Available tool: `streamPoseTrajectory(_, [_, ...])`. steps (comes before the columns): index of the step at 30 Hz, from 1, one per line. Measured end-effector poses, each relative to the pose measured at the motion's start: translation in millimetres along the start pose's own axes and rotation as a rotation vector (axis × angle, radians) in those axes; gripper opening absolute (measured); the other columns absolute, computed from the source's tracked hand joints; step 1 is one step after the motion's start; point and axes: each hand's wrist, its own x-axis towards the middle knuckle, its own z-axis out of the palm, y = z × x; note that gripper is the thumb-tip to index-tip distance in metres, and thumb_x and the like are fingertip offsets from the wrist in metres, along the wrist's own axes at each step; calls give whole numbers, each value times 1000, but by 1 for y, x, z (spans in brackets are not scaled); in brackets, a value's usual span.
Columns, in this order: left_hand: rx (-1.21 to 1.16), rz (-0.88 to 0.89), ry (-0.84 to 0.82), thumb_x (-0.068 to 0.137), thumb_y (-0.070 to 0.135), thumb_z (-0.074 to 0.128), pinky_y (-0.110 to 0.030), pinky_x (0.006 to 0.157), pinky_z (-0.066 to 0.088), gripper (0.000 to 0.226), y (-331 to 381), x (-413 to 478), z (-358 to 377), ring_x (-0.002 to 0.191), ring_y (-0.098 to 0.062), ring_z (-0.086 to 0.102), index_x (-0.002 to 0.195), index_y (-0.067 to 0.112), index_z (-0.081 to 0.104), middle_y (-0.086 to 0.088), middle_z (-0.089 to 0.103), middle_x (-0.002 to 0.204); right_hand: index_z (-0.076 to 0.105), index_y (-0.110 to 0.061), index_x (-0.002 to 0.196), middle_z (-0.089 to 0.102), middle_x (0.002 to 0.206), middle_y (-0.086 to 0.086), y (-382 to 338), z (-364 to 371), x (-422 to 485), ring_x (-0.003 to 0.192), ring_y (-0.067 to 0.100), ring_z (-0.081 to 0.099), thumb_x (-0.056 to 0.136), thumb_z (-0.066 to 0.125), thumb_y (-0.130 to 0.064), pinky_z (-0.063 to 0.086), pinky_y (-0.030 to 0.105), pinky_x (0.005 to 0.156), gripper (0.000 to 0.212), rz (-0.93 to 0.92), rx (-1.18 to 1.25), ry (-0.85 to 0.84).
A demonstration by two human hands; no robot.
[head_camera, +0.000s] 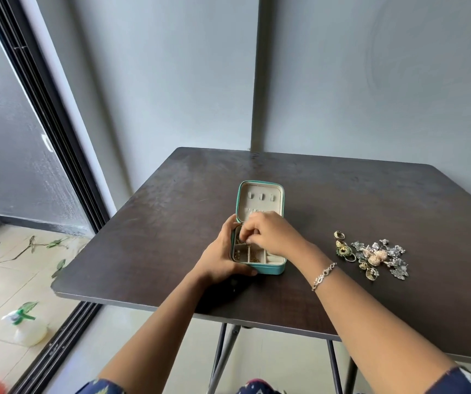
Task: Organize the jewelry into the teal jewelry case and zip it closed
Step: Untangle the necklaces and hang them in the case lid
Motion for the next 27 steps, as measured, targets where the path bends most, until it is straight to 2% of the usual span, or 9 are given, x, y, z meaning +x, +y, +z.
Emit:
streamPoseTrajectory(3, [1,0,3,37,48,71,-11,90,37,125,1,0,0,112,0,49,143,30,8,23,43,125,71,-12,89,51,74,-2,-10,4,4,89,23,56,79,59,-4,41,29,75,18,-54,-121,-81])
streamPoseTrajectory(7, [0,-8,10,37,47,71,-22,97,39,126,1,0,0,118,-6,49,144,27,9,17,45,130,70,-11,90,58,97,9,-13,9,2,96,28,55,81,52,-4,46,40,79,22,-68,-213,-61])
streamPoseTrajectory(9, [5,-8,12,38,47,71,-27,100,40,123,1,0,0,118,-8,49,144,28,10,17,46,129,70,-11,95,56,103,9,-13,11,-1,100,27,54,84,50,-6,45,36,77,23,-74,-233,-44])
streamPoseTrajectory(11, [10,-11,12,38,47,71,-27,100,41,122,2,0,0,117,-8,50,143,28,10,17,46,127,69,-12,101,54,108,8,-14,13,-4,105,24,51,88,48,-9,37,29,70,25,-77,-282,-38])
streamPoseTrajectory(13, [10,-13,12,39,48,70,-27,99,41,122,3,-1,-1,117,-8,50,143,28,10,17,46,128,68,-13,103,53,110,7,-16,13,-5,107,23,49,89,46,-10,31,27,66,26,-80,-331,-35])
streamPoseTrajectory(19, [13,-32,26,38,47,70,-24,94,42,122,7,-3,0,111,-5,52,143,29,11,17,49,122,66,-10,98,52,106,9,-21,11,-2,102,28,52,88,46,-6,32,31,64,23,-78,-421,-83])
streamPoseTrajectory(22, [-4,-52,33,43,37,74,-23,92,43,119,8,-4,0,108,-5,54,143,29,11,15,52,117,63,-8,102,52,109,10,-26,11,1,102,29,53,87,46,-4,32,31,65,23,-69,-467,-91])
streamPoseTrajectory(27, [4,-59,35,45,34,73,-19,84,40,115,8,-4,0,104,-5,54,142,30,12,15,53,113,61,-5,107,52,110,11,-28,16,3,103,28,51,85,50,-8,35,33,68,25,-78,-475,-80])
